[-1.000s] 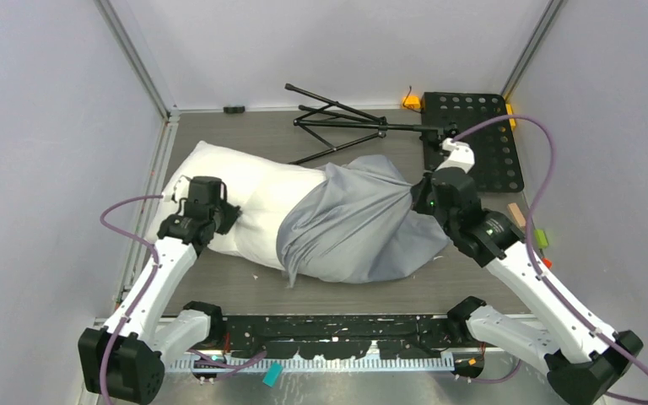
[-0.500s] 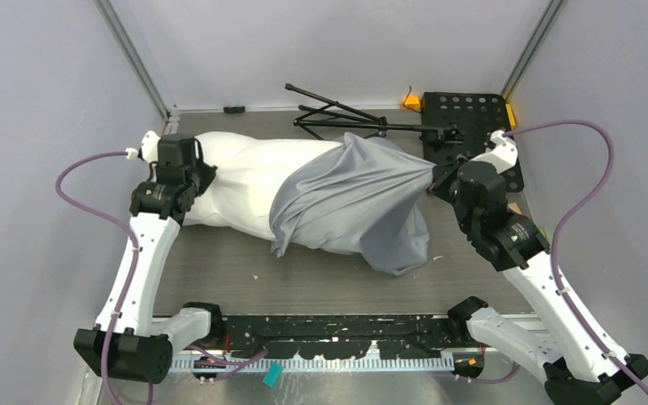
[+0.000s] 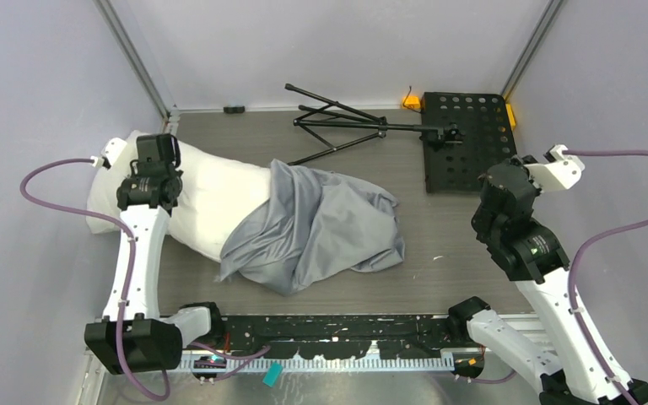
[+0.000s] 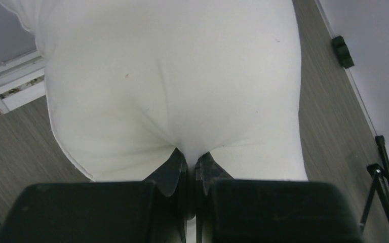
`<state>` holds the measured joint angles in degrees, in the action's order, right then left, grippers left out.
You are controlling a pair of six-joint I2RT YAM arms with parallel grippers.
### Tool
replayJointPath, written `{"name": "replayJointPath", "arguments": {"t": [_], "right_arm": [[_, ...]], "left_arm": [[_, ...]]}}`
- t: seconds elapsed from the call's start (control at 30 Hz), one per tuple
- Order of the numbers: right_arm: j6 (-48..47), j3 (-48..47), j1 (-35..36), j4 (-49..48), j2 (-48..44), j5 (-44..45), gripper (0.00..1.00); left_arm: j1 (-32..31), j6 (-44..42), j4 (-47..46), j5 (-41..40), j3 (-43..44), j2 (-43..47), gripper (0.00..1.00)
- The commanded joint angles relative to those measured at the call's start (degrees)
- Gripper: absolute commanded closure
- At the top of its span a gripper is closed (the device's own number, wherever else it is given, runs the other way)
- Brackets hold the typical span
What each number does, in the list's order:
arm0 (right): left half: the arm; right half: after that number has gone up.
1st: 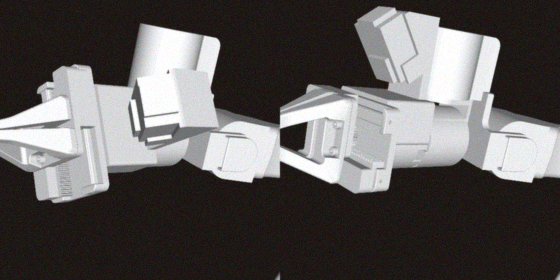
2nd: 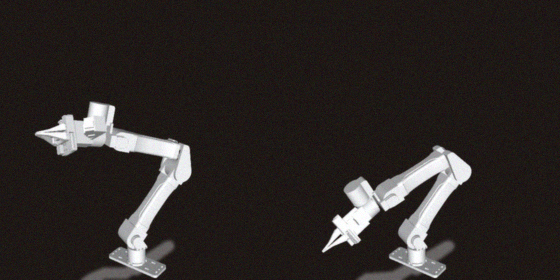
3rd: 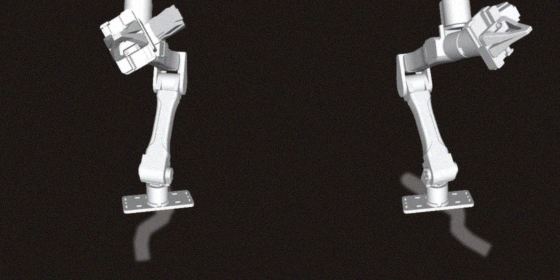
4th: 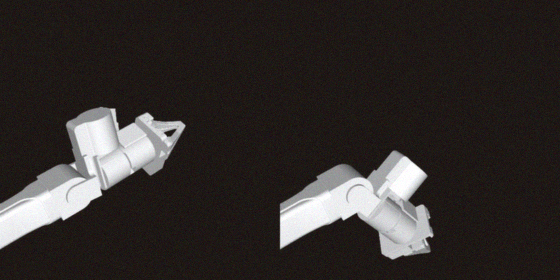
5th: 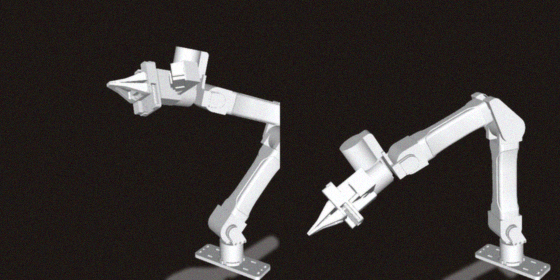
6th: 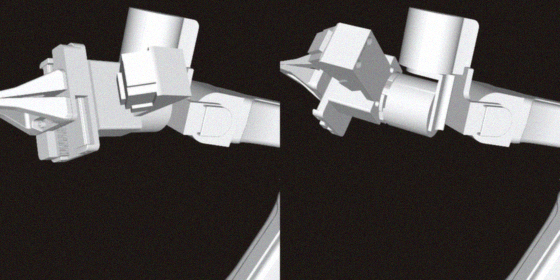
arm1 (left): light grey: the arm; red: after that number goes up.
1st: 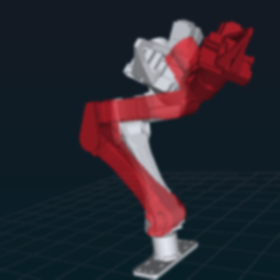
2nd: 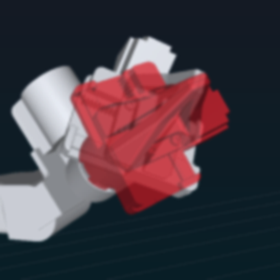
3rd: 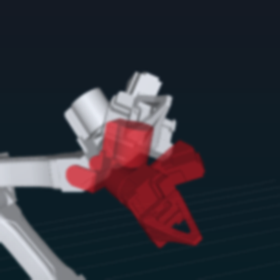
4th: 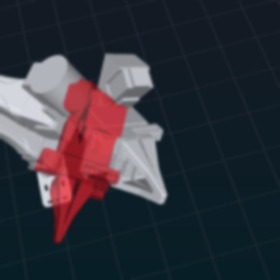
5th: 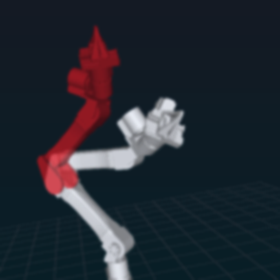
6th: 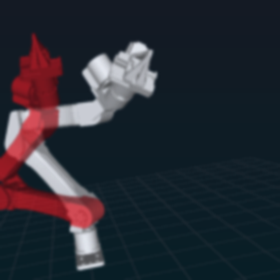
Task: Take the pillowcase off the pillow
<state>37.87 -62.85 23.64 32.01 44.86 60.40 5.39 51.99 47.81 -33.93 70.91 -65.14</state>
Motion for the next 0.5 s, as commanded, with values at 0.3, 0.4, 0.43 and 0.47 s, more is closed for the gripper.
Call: {"name": "replayJointPath", "arguments": {"t": [0.3,0.4,0.43,0.47], "right_arm": [[-9.7,-5.7,1.3,-5.2,22.2,-77.0,0.14],[-13.6,-5.3,7.9,-3.8,27.1,-82.1,0.13],[-14.4,-5.4,10.4,-3.3,28.6,-81.3,0.13],[-14.4,-5.6,12.8,-3.1,30.1,-80.2,0.13]], "left_arm": [[0.2,4.8,-9.1,8.5,-0.1,2.6,1.00],[0.2,5.4,-10.5,11.1,-1.5,3.4,1.00],[0.2,5.6,-10.5,11.4,-1.7,3.4,1.00],[0.1,5.6,-10.4,11.6,-1.7,3.3,1.00]]}}
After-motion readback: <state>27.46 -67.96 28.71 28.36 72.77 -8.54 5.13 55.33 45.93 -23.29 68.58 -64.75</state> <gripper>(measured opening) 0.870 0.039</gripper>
